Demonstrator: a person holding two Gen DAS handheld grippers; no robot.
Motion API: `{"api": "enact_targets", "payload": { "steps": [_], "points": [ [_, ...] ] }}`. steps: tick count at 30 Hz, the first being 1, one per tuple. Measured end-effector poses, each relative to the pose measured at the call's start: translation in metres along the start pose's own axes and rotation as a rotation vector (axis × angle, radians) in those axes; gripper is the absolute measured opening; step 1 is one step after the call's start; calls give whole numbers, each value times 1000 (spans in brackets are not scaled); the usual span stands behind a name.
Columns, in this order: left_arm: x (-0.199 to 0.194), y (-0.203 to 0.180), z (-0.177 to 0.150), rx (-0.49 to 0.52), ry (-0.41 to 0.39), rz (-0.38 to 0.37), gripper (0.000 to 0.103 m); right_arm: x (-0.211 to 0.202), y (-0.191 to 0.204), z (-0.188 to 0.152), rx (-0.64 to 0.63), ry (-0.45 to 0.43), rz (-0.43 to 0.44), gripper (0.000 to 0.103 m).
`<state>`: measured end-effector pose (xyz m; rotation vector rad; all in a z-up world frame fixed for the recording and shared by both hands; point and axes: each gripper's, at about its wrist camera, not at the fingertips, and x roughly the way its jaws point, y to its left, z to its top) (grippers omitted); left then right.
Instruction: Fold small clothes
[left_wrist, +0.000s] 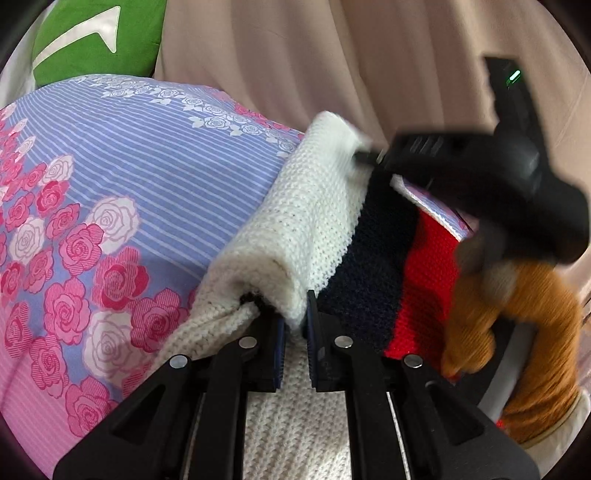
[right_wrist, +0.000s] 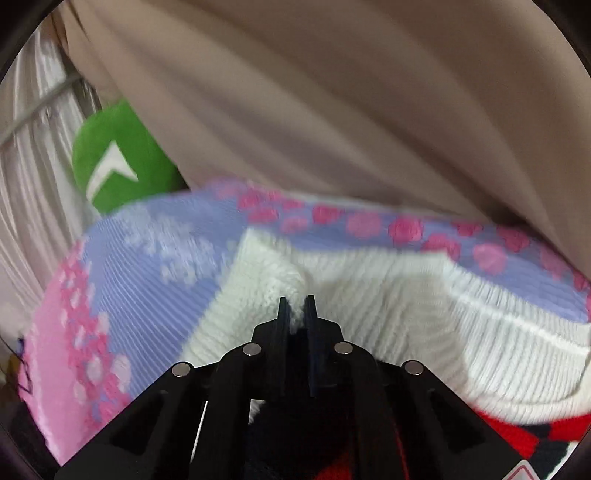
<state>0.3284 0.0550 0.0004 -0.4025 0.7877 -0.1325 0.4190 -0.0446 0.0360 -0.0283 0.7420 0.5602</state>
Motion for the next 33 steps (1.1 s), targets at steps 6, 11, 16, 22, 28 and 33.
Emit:
{"api": "enact_targets", "payload": {
  "steps": [6, 11, 16, 22, 28, 33],
  "points": [
    [2, -2, -1, 15, 0, 13, 9, 54, -3, -7, -47, 118, -78, 7],
    [1, -1, -1, 15, 1, 4, 9, -22, -19, -10, 59, -42, 35, 11],
    [1, 0, 0, 24, 0, 9, 9, -103, -49, -87, 26, -30, -8, 11],
    [3, -1, 1, 31, 1, 10, 10, -183, -176, -189, 266, 3, -248, 0],
    [3, 1, 1, 26, -1, 4, 10, -236, -200, -202, 428, -125, -199, 22],
    [1, 5, 0, 19, -1, -7, 10, -193, -193, -190, 391, -31, -177, 45]
  ]
}}
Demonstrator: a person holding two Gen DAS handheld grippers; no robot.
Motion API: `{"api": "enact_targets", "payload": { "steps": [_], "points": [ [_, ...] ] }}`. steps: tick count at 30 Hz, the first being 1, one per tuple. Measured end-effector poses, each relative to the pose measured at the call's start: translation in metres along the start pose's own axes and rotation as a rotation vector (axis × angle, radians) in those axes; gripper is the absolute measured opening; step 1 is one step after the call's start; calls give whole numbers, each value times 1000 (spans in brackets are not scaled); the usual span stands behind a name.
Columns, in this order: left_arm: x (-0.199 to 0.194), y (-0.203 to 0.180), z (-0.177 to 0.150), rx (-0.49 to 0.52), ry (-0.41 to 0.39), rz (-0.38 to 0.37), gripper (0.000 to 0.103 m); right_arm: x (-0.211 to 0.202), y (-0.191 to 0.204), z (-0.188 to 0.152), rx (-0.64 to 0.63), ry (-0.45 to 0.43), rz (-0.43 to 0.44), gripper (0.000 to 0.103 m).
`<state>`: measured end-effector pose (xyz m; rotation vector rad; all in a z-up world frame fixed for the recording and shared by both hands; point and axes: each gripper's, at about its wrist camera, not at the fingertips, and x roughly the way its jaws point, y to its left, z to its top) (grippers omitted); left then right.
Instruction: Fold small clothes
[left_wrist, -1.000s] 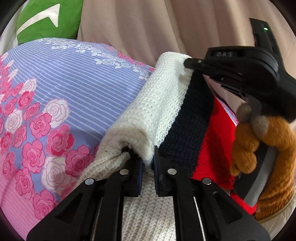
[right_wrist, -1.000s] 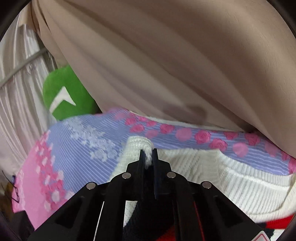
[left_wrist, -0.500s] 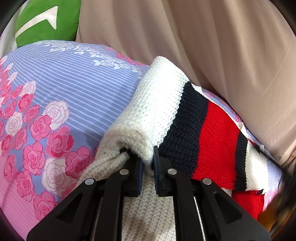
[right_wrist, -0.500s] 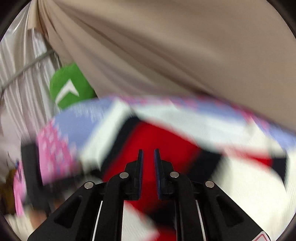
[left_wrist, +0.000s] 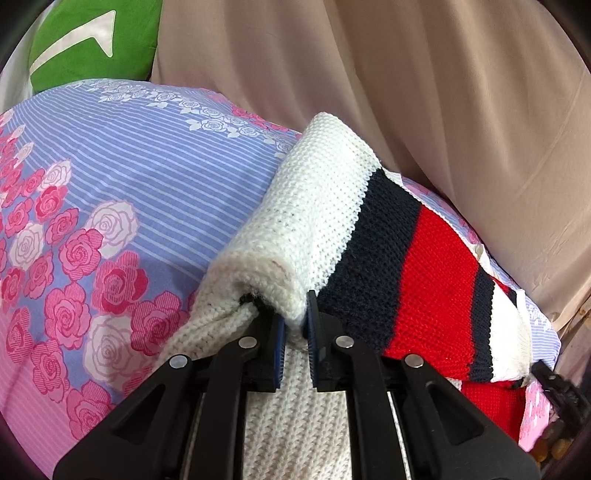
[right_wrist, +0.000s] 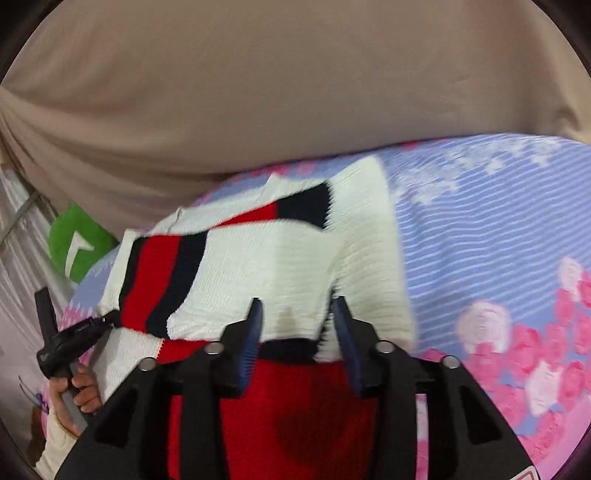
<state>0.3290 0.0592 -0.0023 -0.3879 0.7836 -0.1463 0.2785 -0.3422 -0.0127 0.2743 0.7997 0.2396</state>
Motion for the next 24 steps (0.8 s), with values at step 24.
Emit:
{"api": "enact_targets", "payload": {
  "steps": [24],
  "points": [
    [-15, 0, -4, 29, -11, -22, 21, -48, 22, -45, 2, -82, -54, 24]
  ]
}}
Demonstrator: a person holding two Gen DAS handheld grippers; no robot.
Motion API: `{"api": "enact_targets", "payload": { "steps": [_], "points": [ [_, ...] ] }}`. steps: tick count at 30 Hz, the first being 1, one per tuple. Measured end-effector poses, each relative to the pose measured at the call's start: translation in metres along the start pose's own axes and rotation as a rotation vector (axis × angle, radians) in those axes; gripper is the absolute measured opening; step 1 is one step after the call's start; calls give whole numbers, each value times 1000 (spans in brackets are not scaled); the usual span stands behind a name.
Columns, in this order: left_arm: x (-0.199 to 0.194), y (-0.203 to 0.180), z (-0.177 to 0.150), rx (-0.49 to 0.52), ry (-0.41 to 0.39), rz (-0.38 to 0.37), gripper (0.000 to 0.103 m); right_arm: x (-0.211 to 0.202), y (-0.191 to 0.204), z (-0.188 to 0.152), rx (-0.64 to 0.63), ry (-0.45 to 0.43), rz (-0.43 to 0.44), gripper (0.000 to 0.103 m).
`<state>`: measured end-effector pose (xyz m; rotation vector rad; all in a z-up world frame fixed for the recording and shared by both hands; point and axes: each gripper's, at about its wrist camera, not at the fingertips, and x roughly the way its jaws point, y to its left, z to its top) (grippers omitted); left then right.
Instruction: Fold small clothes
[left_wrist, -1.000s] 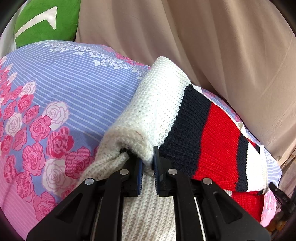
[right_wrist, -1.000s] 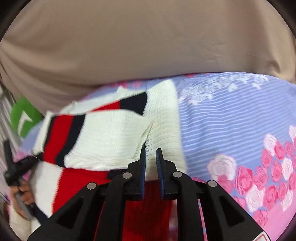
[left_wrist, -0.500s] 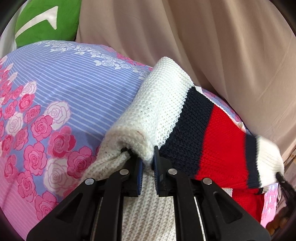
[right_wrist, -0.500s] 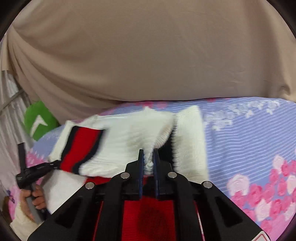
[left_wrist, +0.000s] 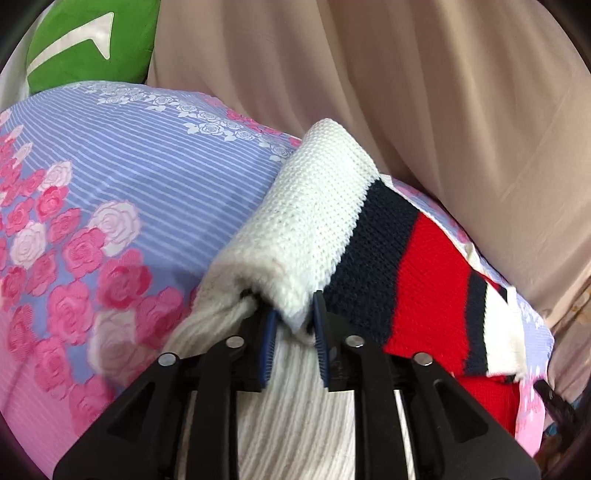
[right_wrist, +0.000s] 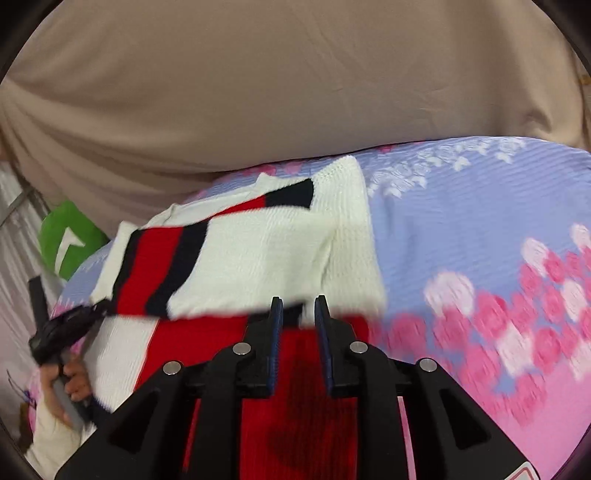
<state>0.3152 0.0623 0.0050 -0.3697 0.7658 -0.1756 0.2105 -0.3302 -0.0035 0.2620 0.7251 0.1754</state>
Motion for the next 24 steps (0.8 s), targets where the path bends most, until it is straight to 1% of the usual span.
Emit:
{"api": "enact_targets", "payload": {
  "steps": [1, 2, 3, 5, 6, 8, 10, 13, 15, 16, 17, 18, 19, 21, 22, 23, 24],
  "points": [
    [-8, 0, -5, 17, -4, 13, 29, -12, -4, -16, 1, 20, 4, 30],
    [-22, 1, -12, 38, -11, 16, 35, -32, -5, -40, 0, 39, 2, 32],
    [-36, 3, -19, 59, -14, 16, 38, -46, -8, -59, -3, 54, -3, 35],
    [-68, 9, -35, 110, -2, 31, 49, -74, -20, -94, 0, 78, -6, 38],
    [-81, 13, -42, 127, 5, 43, 52, -87, -23, -113, 8, 89, -6, 40],
    [-111, 28, -62, 137, 33, 59, 63, -114, -32, -151, 42, 102, 12, 45],
    [-135, 47, -84, 125, 76, 51, 65, -132, -33, -181, 81, 104, 36, 47],
    [-155, 71, -111, 79, 143, 28, 65, -149, -29, -206, 115, 93, 69, 49],
    [-166, 84, -130, 28, 172, -6, 65, -154, -21, -214, 130, 95, 124, 51],
    [-173, 85, -135, 25, 157, -17, 65, -154, -17, -215, 139, 94, 161, 52],
    [-178, 85, -140, 26, 161, -23, 65, -151, -11, -216, 144, 99, 196, 53],
    [-180, 84, -143, 22, 171, -48, 65, -147, -7, -217, 145, 108, 219, 54],
    [-181, 84, -148, 14, 175, -73, 65, -141, -1, -216, 148, 117, 230, 56],
    [-180, 78, -152, 13, 171, -80, 64, -132, 9, -214, 150, 125, 226, 59],
    [-180, 75, -153, 16, 177, -96, 62, -128, 13, -212, 156, 117, 225, 59],
    [-178, 72, -155, 7, 189, -119, 54, -126, 16, -212, 159, 110, 227, 59],
    [-175, 69, -155, 3, 202, -139, 49, -123, 20, -210, 161, 104, 230, 59]
  ]
}}
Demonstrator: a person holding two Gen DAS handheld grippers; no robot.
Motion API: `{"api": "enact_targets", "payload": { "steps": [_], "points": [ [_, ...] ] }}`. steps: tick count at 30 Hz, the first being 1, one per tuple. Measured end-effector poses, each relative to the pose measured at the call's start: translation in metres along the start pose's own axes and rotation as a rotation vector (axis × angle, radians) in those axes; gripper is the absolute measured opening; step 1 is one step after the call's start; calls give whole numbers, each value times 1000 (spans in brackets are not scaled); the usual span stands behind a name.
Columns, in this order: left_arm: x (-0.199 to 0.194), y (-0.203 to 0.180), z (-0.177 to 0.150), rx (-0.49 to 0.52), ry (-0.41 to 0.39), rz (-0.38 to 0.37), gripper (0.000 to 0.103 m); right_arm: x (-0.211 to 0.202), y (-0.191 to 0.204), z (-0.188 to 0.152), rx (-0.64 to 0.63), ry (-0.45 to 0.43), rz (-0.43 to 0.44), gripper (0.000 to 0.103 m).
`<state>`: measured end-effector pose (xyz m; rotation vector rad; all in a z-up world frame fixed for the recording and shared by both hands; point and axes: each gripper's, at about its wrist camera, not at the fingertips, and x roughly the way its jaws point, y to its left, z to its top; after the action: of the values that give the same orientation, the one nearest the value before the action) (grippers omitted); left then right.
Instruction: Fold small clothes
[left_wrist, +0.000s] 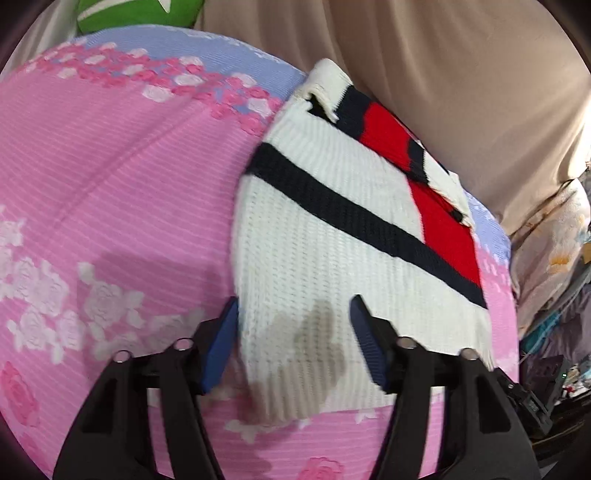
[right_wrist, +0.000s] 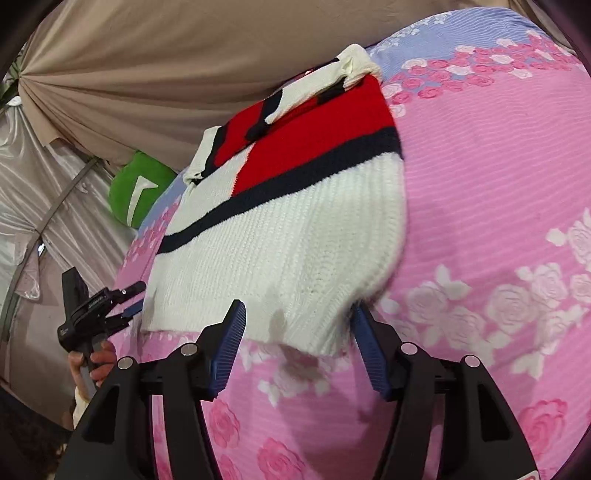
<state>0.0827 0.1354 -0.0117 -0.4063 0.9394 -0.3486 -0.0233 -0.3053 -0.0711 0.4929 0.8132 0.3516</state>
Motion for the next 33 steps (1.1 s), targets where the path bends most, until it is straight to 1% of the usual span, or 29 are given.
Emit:
{"api": "enact_targets", "payload": {
  "steps": [1, 2, 3, 4, 7, 9, 12, 15, 18, 19, 20, 23, 25, 27, 29, 32, 33],
  "points": [
    [2, -3, 0, 2, 8, -7, 36, 3, 2, 2, 2, -7, -8, 57],
    [6, -7, 0, 6, 18, -6, 16, 5, 4, 2, 1, -16, -16, 53],
    [7, -9, 0, 10, 14, 4, 7, 6, 6, 2, -3, -27, -25, 31],
    [5, -11, 0, 14, 0, 10, 7, 6, 7, 2, -8, -42, -28, 11],
    [-15, -20, -2, 49, -63, 9, 7, -12, 15, -2, -31, -132, -17, 10],
    [-37, -27, -6, 76, -112, -14, 6, -34, 26, -7, -75, -205, -16, 9],
    [-66, -34, -14, 100, -154, -67, 6, -70, 40, -16, -131, -303, 5, 8],
    [-101, -42, -30, 146, -206, -121, 6, -107, 50, -27, -202, -390, 39, 8],
    [-134, -47, -46, 182, -254, -181, 6, -146, 59, -45, -304, -478, 116, 8],
    [-147, -49, -52, 196, -281, -209, 6, -160, 62, -53, -340, -509, 154, 7],
    [-167, -50, -61, 221, -334, -246, 6, -172, 65, -60, -366, -534, 188, 7],
    [-210, -55, -79, 272, -468, -298, 6, -212, 78, -78, -433, -613, 281, 7],
    [-231, -59, -81, 284, -529, -322, 6, -229, 86, -83, -463, -654, 304, 7],
    [-235, -66, -76, 292, -536, -315, 6, -239, 91, -79, -460, -678, 308, 7],
    [-227, -72, -63, 292, -512, -289, 7, -233, 87, -64, -415, -669, 304, 7],
    [-189, -81, -23, 266, -433, -232, 7, -198, 72, -26, -335, -611, 257, 7],
    [-172, -84, -7, 259, -410, -199, 7, -181, 63, -9, -302, -581, 244, 7]
  ]
}}
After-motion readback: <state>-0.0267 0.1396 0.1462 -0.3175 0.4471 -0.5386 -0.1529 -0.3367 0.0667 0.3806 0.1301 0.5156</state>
